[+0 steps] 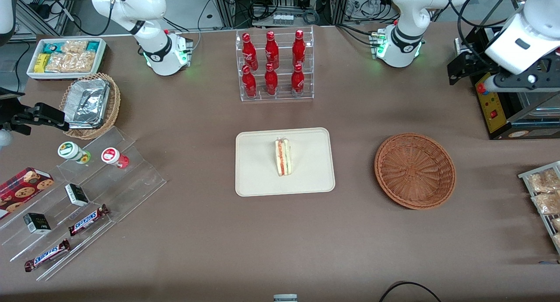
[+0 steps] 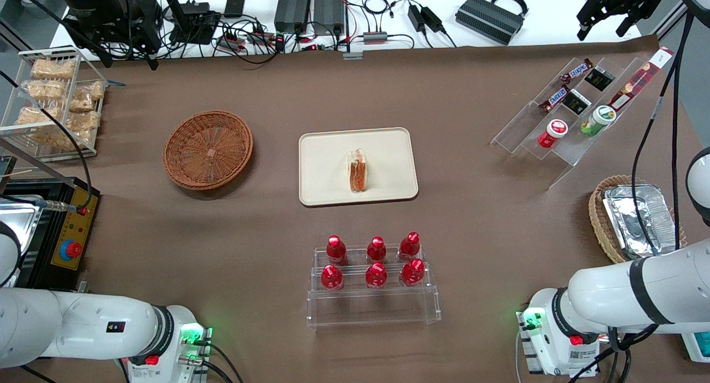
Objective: Place sandwich from basket to tray
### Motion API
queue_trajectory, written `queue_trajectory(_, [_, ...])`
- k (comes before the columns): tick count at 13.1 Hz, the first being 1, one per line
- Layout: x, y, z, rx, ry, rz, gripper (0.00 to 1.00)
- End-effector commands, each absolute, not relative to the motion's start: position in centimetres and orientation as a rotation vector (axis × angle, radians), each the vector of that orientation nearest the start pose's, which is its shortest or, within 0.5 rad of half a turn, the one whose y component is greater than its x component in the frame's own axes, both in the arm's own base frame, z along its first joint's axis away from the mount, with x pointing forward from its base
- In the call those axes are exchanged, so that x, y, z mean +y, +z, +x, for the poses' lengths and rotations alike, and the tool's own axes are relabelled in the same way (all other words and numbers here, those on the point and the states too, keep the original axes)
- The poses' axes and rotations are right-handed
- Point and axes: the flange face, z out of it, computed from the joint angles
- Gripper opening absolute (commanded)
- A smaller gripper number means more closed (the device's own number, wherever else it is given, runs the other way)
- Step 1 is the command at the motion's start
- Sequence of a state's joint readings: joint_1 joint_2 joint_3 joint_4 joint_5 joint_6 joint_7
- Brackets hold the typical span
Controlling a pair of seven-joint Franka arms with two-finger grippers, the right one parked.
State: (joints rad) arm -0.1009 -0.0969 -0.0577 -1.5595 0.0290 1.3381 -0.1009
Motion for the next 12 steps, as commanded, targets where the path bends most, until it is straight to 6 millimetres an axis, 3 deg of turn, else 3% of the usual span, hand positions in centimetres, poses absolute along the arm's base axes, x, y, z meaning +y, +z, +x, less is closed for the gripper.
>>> queue_trajectory(1, [-6.9, 66.8, 48.3, 0.084, 0.154, -3.09, 1.0])
queue_trajectory(6, [-4.6, 66.7, 50.2, -0.006, 0.113, -3.095, 1.0])
queue_trajectory(10, [-3.7, 66.7, 53.0, -0.024, 0.113, -3.106, 1.0])
queue_trajectory(12, [-3.8, 66.8, 53.0, -0.023, 0.114, -3.111, 1.0])
